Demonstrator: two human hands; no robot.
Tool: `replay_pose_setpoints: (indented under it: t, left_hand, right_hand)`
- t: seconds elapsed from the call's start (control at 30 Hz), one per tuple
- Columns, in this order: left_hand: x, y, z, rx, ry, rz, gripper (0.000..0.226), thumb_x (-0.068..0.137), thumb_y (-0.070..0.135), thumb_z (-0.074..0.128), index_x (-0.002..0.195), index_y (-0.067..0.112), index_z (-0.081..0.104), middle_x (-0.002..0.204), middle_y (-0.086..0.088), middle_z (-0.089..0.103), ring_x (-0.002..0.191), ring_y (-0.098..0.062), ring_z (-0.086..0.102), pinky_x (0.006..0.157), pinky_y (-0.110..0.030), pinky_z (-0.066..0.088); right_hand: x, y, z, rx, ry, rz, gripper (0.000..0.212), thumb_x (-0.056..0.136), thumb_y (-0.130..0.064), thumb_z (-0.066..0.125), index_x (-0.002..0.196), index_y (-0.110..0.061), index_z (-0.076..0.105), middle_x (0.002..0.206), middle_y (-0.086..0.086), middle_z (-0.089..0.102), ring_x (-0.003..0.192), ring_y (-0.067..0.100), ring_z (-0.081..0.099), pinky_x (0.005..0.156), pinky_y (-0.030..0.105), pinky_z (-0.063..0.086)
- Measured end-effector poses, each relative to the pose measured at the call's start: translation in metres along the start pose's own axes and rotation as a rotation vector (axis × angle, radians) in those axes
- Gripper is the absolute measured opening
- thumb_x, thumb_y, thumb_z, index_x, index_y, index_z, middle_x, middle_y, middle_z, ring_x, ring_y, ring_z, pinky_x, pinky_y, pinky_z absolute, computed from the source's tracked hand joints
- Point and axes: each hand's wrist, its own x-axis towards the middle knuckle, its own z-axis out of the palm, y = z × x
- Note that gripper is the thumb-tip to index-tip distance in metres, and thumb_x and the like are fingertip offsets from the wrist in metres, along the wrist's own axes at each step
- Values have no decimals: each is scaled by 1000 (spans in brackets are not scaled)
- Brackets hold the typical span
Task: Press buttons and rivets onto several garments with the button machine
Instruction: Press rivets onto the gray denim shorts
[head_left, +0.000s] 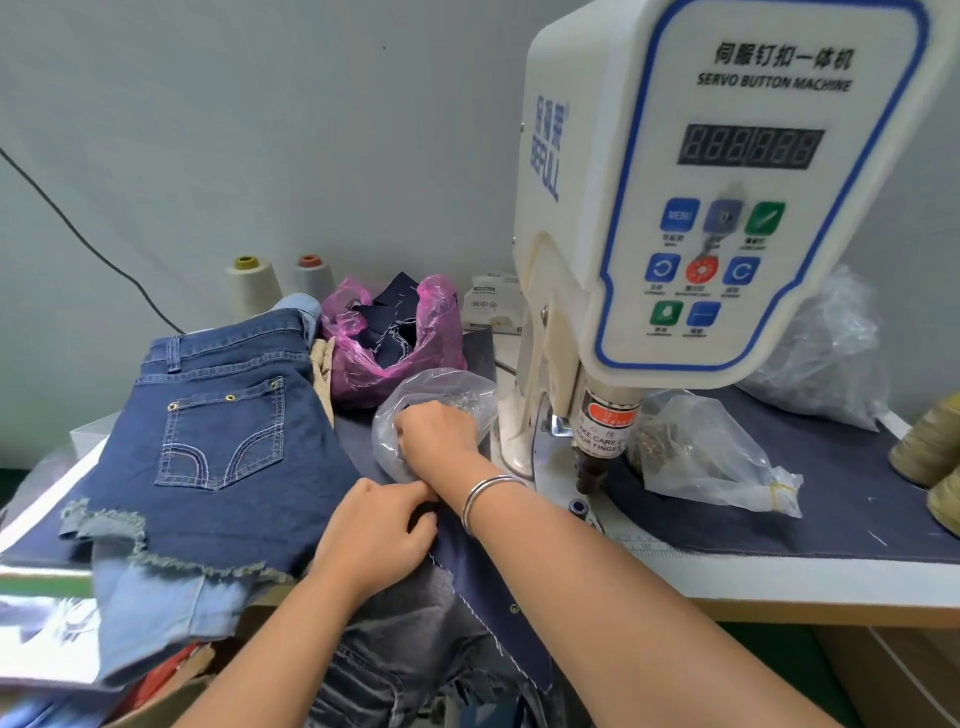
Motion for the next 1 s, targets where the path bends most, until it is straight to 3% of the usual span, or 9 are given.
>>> replay_pose_setpoints:
  t: [0.27, 0.63, 1.0]
  left_hand:
    - [-1, 3, 0, -5, -12, -46, 41, 80, 42, 31, 100, 31, 64, 96, 10, 70, 82, -18, 55, 88, -33, 40]
    - [0, 3, 1, 29, -5, -37, 41, 79, 41, 28, 98, 28, 62, 94, 7, 70, 82, -18, 54, 85, -27, 33]
    - [0, 4, 1, 5, 32, -26, 38, 79, 41, 30, 92, 25, 62, 87, 6, 69, 76, -18, 53, 80, -27, 33]
  right_hand:
    - [5, -3, 5, -99, 44, -74, 28, 85, -11, 61, 113, -15, 63, 109, 7, 66, 102, 27, 64, 79, 36, 48]
    - [11, -4, 9, -127, 40, -103, 32, 85, -9, 60, 117, -12, 59, 111, 7, 65, 103, 27, 64, 76, 35, 48]
    - [9, -1, 10, 57, 94, -7, 21, 85, -10, 58, 104, -16, 66, 103, 9, 67, 98, 29, 64, 74, 33, 42]
